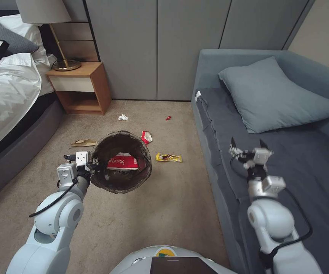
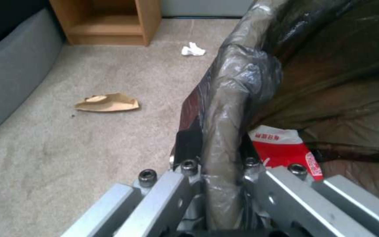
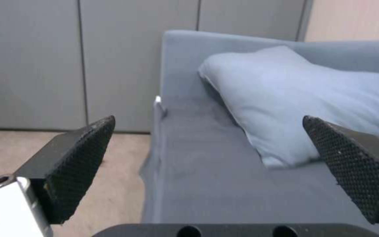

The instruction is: Pick up the trash bin, then pick up the garbage from the floor and place it into the trash bin.

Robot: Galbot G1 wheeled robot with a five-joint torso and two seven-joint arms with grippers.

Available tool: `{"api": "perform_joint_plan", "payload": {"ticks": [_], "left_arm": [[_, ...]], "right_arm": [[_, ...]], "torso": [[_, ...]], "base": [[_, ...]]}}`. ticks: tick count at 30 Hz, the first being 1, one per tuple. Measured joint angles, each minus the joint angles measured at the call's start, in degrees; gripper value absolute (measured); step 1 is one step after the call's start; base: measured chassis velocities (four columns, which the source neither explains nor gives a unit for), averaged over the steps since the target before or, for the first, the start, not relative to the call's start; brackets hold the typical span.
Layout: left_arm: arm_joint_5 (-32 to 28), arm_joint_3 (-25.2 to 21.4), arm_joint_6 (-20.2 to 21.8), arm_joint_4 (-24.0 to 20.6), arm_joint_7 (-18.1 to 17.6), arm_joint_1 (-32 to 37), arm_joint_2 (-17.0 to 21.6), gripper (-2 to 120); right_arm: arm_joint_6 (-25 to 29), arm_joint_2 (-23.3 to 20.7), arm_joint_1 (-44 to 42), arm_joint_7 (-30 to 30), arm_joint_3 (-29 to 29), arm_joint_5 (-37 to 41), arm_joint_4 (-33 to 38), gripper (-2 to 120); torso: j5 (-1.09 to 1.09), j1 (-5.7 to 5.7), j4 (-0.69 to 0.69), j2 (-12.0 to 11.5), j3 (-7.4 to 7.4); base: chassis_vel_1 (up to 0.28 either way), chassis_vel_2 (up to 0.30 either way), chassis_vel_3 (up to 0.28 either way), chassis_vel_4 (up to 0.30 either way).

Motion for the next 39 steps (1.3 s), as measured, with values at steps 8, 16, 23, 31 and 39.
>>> {"api": "perform_joint_plan", "payload": {"ticks": [8,16,23,31,39], "left_arm": [[0.2,0.8,-0.3,0.3,0.6,0.1,-0.1,0],[0.3,1.0,-1.3,0.4,0.5,0.7,-0.3,0],[0.1,1.3,-1.1,0.5,0.3,0.6,-0.1,0],[-0.5,1.2,-0.2,0.0,0.3,0.6,0.3,0],[-0.5,1.3,-0.1,0.0,0.5,0.6,0.3,0]], "right_arm": [[9.5,6.3,-5.2,-1.3,0.1,-6.5,-6.7,100],[11.7,6.5,-6.3,-1.8,0.0,-6.9,-5.9,100],[10.0,5.4,-4.6,-1.4,-0.4,-6.8,-2.9,100],[9.1,5.1,-3.7,-1.0,-0.8,-6.8,-2.7,100],[8.9,5.1,-3.6,-0.9,-1.1,-6.7,-2.9,100]], "torso": [[-0.01,0.00,-0.01,0.0,0.00],[-0.01,0.00,-0.01,0.0,0.01],[-0.01,0.00,-0.01,0.0,0.01],[0.00,0.00,-0.02,0.0,0.01],[0.00,0.00,-0.01,0.0,0.01]], "base": [[0.000,0.000,0.000,0.000],[0.000,0.000,0.000,0.000],[0.000,0.000,0.000,0.000],[0.000,0.000,0.000,0.000],[0.000,0.000,0.000,0.000]]}}
